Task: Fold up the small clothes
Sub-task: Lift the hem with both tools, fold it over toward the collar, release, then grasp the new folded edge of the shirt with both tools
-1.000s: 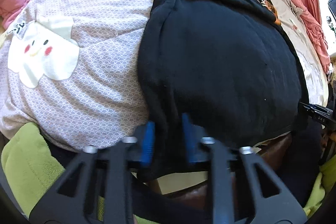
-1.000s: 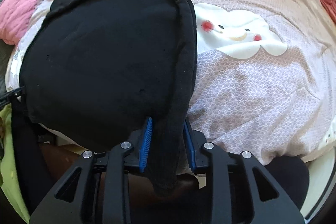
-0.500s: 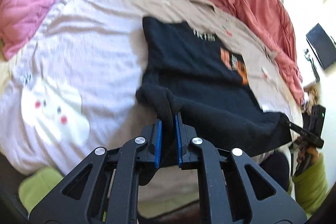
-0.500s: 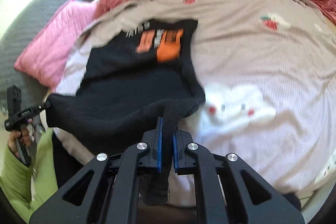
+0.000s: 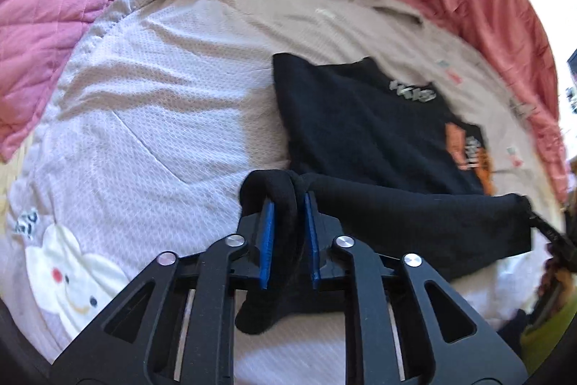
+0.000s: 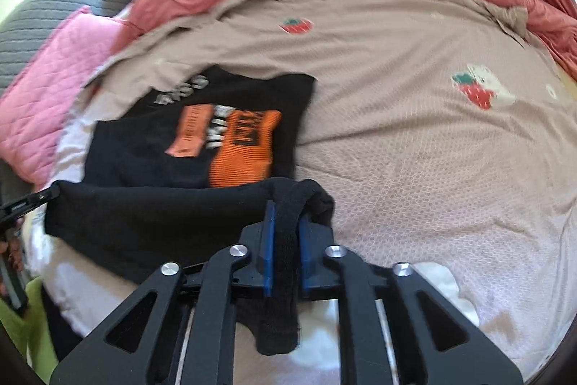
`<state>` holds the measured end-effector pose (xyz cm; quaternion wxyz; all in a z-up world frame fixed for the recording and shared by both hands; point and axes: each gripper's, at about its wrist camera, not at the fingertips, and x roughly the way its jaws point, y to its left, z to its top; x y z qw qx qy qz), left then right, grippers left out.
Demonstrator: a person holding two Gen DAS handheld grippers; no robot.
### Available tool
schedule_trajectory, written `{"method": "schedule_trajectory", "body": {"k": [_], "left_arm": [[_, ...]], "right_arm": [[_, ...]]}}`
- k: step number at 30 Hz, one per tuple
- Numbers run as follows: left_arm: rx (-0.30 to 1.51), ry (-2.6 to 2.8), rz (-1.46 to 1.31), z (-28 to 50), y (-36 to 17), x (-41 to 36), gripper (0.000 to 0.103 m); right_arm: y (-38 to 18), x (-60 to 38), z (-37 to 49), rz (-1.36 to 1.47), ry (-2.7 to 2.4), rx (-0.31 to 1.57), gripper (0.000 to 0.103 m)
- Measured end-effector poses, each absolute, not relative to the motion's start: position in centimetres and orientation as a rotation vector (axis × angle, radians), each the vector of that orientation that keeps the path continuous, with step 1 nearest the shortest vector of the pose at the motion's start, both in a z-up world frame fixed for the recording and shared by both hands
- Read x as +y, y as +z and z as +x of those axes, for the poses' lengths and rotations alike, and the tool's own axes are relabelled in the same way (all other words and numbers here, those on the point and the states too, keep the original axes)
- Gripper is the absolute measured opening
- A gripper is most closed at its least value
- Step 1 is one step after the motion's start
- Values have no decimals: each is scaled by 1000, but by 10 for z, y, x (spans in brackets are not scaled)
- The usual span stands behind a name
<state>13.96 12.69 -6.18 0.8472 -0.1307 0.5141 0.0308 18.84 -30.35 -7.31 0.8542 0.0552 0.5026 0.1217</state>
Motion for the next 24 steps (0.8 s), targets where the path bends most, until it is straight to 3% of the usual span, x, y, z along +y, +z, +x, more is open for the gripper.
{"method": "schedule_trajectory", "body": {"k": [1, 3, 4, 5, 11, 16, 17, 24], "left_arm": [[1085, 76, -256, 141, -64, 126, 23], [1064, 107, -196, 141, -64, 124, 34], [1046, 123, -153, 139, -61, 121, 37], [1033, 132, -131, 137, -60, 121, 38], [862, 201, 41, 96, -32, 103, 40], [911, 138, 80, 67, -38, 94, 48], [934, 131, 67, 65, -42, 95, 50], [1032, 18, -326, 62, -72, 131, 52]], "right_arm": [[-78, -305, 191, 125, 246, 1062, 18], [-80, -307, 193, 128, 219, 1059, 35], [-78, -311, 192, 119, 190, 1042, 51], [-75, -315, 190, 119, 182, 1023, 55], [-51, -313, 156, -28, 232, 894, 55], [-48, -301, 110, -200, 321, 849, 58], [-51, -300, 107, -211, 320, 868, 68], [-66, -303, 112, -63, 340, 950, 69]]}}
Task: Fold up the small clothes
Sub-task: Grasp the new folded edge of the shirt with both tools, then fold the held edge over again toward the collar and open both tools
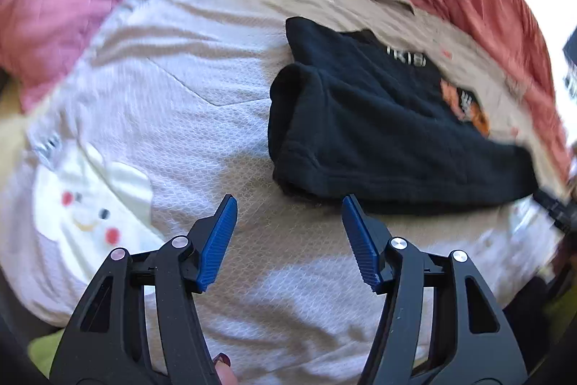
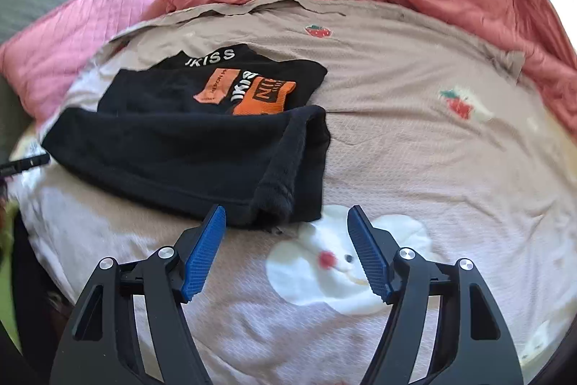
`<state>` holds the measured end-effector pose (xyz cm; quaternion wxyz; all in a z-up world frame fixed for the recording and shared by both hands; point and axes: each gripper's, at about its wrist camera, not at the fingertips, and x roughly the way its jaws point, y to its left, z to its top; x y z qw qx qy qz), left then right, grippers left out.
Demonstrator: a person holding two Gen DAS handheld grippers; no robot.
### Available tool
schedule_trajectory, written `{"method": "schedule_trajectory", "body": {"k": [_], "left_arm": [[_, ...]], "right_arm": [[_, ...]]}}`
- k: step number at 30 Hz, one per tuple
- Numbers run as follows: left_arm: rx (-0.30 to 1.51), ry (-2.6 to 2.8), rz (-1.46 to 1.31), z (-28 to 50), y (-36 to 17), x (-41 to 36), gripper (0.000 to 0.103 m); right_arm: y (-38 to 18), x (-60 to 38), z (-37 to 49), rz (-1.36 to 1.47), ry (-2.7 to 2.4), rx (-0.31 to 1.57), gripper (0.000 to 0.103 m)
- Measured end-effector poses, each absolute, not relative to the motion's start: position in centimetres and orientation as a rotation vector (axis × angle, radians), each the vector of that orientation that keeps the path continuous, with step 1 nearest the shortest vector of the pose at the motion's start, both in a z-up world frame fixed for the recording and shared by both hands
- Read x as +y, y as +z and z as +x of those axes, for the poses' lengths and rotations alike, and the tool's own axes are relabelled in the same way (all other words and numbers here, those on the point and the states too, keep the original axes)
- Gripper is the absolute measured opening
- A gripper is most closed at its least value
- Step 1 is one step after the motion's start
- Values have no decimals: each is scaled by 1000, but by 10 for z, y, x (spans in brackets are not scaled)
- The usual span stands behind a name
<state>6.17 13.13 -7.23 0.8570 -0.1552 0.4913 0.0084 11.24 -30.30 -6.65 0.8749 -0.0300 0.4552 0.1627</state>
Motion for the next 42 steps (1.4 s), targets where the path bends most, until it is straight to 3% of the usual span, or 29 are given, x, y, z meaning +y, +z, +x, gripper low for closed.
{"method": "schedule_trajectory", "body": {"k": [3, 5, 6, 7, 11, 19, 27, 31, 33, 34, 35, 37, 42], "left_arm": [[1054, 20, -333, 76, -77, 131, 53], [1066, 22, -330, 83, -80, 128, 51], [1067, 13, -340, 86, -81, 127, 35], [1072, 4, -346, 89, -81, 125, 9], [1062, -35, -346, 99, -70, 124, 5], [995, -60, -603, 142, -52, 156, 4], [994, 18, -705, 187, -62, 171, 4], [1014, 47, -688, 205, -72, 169, 8], [1021, 73, -681, 210, -76, 172, 18], [1018, 75, -684, 210, -76, 173, 22], [1009, 76, -688, 210, -75, 176, 24], [987, 87, -668, 209, -70, 181, 27], [936, 132, -536, 195, -54, 185, 33]], "right_arm": [[-69, -297, 126, -8, 365, 977, 60], [-75, -294, 137, 49, 396, 1034, 24], [-77, -293, 140, 81, 415, 1056, 18], [-78, -292, 142, 104, 429, 1068, 15], [-66, -288, 146, 133, 469, 1036, 11], [-40, -308, 196, 346, 466, 930, 11], [-53, -310, 260, 395, 350, 951, 11], [-73, -300, 277, 320, 294, 1009, 11], [-82, -301, 278, 325, 277, 1031, 15], [-85, -304, 278, 354, 278, 1035, 25], [-87, -307, 277, 380, 278, 1034, 45], [-85, -316, 273, 410, 249, 997, 68], [-70, -328, 264, 320, 231, 933, 69]]}}
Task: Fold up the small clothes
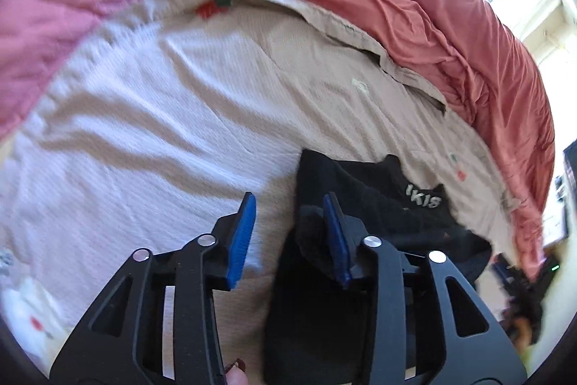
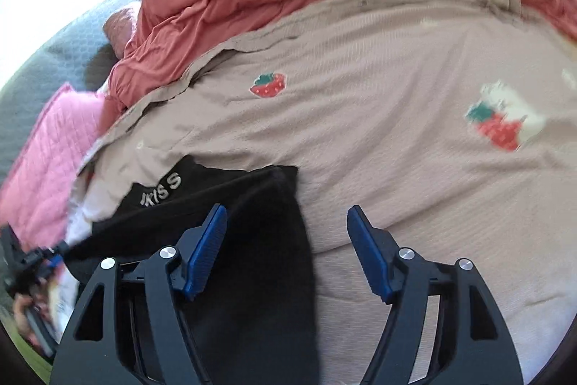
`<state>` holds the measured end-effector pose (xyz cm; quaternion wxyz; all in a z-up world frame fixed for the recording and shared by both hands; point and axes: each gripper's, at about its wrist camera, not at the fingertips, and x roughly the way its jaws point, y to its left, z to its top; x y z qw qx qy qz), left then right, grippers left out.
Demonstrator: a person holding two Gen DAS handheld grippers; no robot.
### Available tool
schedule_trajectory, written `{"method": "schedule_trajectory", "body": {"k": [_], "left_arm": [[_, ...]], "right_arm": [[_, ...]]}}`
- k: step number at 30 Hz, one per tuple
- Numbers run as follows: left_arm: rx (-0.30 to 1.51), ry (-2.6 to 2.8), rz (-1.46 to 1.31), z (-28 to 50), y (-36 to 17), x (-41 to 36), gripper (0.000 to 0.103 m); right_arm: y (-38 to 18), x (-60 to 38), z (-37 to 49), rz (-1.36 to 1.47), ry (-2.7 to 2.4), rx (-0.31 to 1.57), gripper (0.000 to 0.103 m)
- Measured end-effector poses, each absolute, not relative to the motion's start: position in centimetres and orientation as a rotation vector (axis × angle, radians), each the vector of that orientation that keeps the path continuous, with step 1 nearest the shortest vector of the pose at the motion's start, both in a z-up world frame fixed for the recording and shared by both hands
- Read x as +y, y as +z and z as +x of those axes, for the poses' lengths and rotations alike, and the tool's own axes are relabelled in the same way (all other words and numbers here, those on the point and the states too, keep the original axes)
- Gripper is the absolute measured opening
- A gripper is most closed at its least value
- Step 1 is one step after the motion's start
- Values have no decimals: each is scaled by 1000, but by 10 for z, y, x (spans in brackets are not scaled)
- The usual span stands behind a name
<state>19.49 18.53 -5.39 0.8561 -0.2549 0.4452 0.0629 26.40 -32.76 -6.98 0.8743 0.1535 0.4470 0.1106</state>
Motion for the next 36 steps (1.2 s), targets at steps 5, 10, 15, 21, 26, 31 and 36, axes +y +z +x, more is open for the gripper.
{"method": "schedule_trajectory", "body": {"k": [5, 10, 15, 21, 26, 31, 36], "left_arm": [[906, 164, -401, 169, -50, 184, 39], [936, 144, -355, 153, -64, 183, 42], [996, 81, -299, 174, -77, 170, 55], [1002, -5, -266, 217, -84, 155, 59], [986, -2, -293, 236, -86, 152, 57], [983, 20, -309, 232, -81, 153, 1], [849, 13, -268, 222, -49, 155, 1]], "right_arm": [[-66, -319, 248, 127, 258, 923, 76], [-78, -306, 241, 24, 266, 948, 79], [-89, -296, 257, 41, 262, 978, 79], [-97, -287, 293, 131, 272, 1022, 78], [-104, -283, 309, 145, 277, 1056, 27], [-93, -291, 300, 141, 263, 990, 12], [-68, -300, 297, 174, 273, 879, 11]]}}
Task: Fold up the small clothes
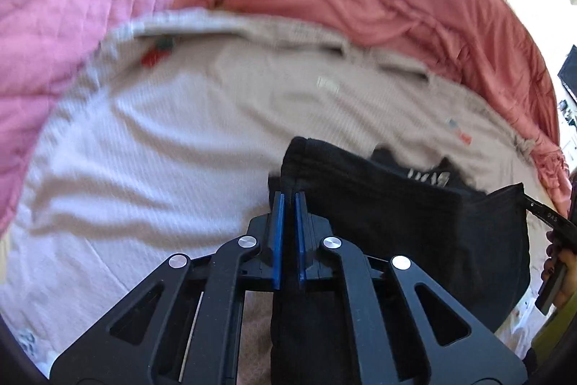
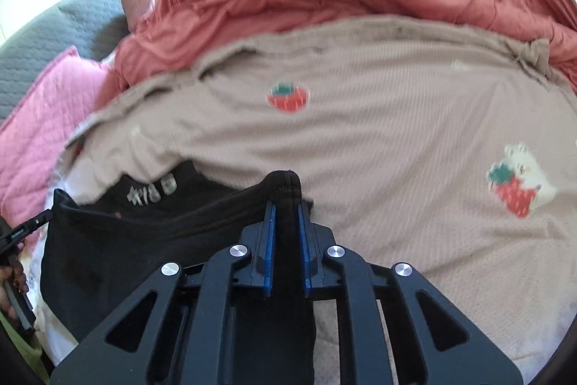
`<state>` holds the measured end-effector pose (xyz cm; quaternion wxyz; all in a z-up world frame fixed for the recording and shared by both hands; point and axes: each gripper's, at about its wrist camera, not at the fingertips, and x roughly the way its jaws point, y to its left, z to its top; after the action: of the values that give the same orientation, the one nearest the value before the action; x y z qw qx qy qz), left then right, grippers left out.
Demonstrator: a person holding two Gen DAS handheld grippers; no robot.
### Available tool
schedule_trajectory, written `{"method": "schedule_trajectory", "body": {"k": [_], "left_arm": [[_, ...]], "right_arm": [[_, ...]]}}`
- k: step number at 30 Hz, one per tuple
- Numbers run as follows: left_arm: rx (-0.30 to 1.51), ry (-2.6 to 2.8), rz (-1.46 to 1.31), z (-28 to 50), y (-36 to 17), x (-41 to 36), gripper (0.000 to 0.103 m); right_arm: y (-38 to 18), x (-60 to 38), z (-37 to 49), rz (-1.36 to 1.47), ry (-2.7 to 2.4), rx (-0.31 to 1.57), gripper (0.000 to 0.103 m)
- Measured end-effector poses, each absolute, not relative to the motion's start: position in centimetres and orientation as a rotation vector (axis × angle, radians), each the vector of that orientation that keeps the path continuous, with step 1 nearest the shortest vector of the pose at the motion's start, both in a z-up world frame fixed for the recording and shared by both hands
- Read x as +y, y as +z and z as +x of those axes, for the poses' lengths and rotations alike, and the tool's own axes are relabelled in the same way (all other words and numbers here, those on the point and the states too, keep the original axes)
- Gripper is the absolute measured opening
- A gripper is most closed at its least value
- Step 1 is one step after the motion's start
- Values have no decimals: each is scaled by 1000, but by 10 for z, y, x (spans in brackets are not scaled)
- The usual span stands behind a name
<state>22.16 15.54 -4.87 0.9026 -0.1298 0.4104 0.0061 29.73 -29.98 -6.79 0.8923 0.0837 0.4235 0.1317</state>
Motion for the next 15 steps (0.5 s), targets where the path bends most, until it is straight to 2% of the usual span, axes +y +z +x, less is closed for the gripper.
{"method": "schedule_trajectory", "body": {"k": [2, 5, 13, 15], "left_arm": [[791, 27, -222, 222, -36, 152, 1], [809, 65, -219, 230, -39, 153, 1], [1000, 161, -211, 250, -101, 159, 2], [1014, 171, -194, 249, -109, 159, 3]], "right_arm": [[-62, -298, 303, 151, 259, 851, 11], [-65, -301, 316, 157, 232, 854, 11], [-106, -275, 331, -42, 160, 971, 11], [-115, -276, 333, -52, 145, 999, 17]]}}
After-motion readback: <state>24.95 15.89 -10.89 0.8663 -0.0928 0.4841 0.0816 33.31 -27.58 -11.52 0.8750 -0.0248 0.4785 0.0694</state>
